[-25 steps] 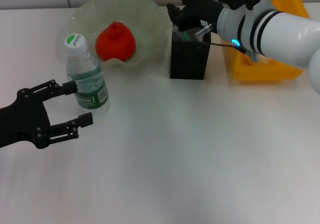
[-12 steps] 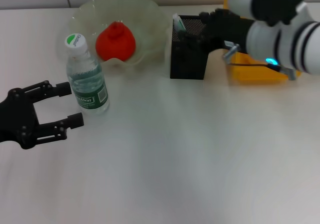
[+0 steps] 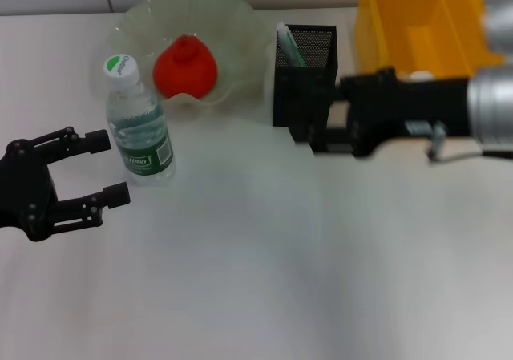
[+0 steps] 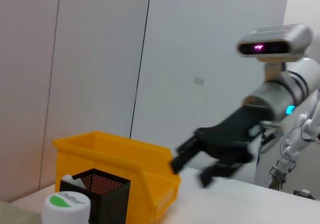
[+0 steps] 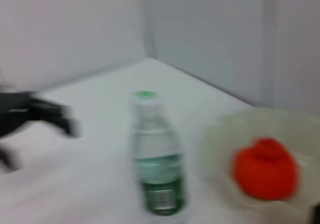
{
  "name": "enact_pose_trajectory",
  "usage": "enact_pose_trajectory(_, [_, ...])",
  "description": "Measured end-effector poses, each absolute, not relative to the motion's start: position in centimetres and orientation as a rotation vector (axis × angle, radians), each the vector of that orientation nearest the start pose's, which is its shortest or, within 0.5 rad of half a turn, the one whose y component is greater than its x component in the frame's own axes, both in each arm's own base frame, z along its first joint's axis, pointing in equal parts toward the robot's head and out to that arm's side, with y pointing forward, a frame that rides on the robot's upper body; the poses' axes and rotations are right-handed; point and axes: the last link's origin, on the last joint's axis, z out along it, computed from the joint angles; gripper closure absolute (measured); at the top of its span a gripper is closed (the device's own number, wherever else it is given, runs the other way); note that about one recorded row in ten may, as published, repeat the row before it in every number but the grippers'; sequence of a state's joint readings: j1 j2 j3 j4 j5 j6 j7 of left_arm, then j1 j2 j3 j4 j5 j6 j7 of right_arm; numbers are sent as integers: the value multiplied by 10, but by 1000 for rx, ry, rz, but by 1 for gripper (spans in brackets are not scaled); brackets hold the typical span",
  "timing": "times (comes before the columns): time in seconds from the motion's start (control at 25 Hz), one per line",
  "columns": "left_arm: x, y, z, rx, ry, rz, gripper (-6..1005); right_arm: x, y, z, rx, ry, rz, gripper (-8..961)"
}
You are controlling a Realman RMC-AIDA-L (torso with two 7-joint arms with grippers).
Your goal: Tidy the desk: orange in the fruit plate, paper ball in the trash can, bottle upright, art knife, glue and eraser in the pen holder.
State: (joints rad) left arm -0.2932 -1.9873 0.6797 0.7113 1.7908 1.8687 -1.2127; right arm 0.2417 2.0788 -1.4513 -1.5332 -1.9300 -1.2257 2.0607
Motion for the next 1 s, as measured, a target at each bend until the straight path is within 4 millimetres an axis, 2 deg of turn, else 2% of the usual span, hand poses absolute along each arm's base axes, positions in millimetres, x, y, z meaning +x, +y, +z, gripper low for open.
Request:
enact_pose_trajectory(0.16, [-301, 256, 63, -2672, -421, -917, 187, 184, 299, 12, -2798, 352, 617, 326])
enact_pose_trajectory(0.28, [-306, 255, 65, -2692, -434, -895, 187, 207, 294, 15, -2820, 353, 755, 324])
enact_pose_trajectory(0.48, [-311, 252, 69, -2736, -483, -864, 186, 232, 285, 18, -2842, 329, 882, 319])
enact_pose_trajectory(0.84, [-310, 256, 68, -2800, -551, -828, 186, 245, 282, 16, -2918, 362, 792, 311])
enact_pose_trajectory(1.0, [-307, 258, 65, -2821, -540, -817, 186, 247, 283, 16, -2915, 371, 780, 244])
